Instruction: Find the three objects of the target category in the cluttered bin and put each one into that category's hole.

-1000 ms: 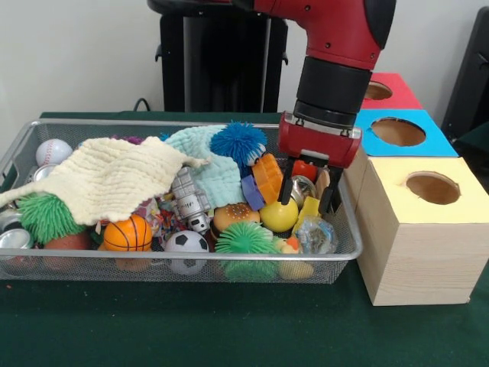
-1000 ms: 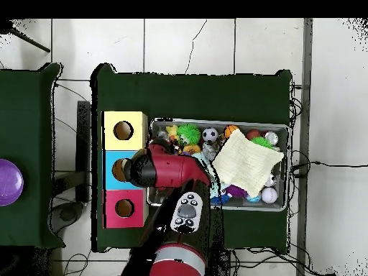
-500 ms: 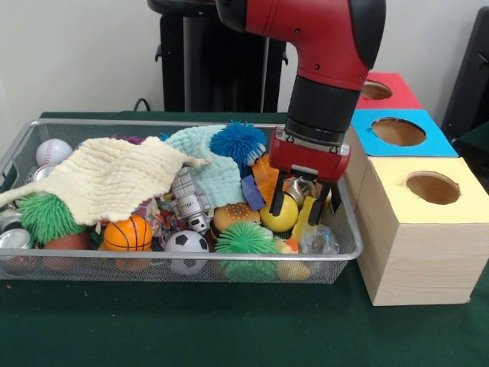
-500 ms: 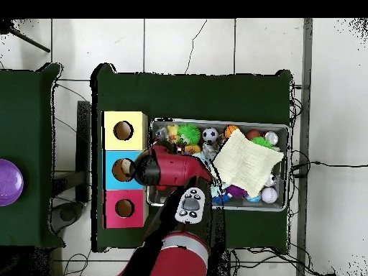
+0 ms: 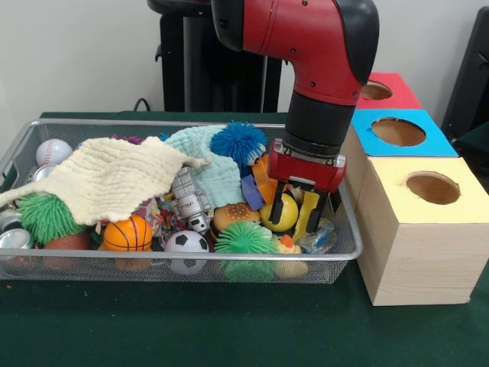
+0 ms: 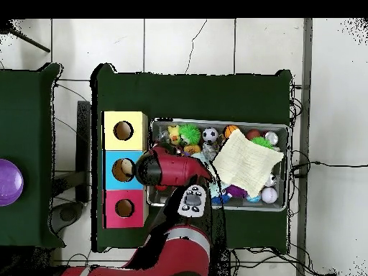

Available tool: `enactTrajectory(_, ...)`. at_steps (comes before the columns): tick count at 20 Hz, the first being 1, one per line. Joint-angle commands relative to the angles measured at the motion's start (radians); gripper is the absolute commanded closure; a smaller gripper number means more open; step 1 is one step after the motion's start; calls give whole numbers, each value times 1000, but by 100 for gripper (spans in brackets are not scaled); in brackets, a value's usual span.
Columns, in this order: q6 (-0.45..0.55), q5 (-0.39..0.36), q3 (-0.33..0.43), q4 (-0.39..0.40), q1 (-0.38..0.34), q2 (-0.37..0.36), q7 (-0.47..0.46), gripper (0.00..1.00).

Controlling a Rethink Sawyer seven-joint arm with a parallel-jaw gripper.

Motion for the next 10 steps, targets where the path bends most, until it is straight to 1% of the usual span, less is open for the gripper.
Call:
enactTrajectory(1,-5,31,148,17,-29,-3,156,0)
enactTrajectory(5,-23,37,192,47,-55,-30,170,0)
enactTrajectory(7,-23,30,247,63,-94,-48,156,0)
enactTrajectory(8,-26,28,271,63,-108,-51,151,0)
enactTrajectory(10,-28,30,288,55,-116,-52,152,0)
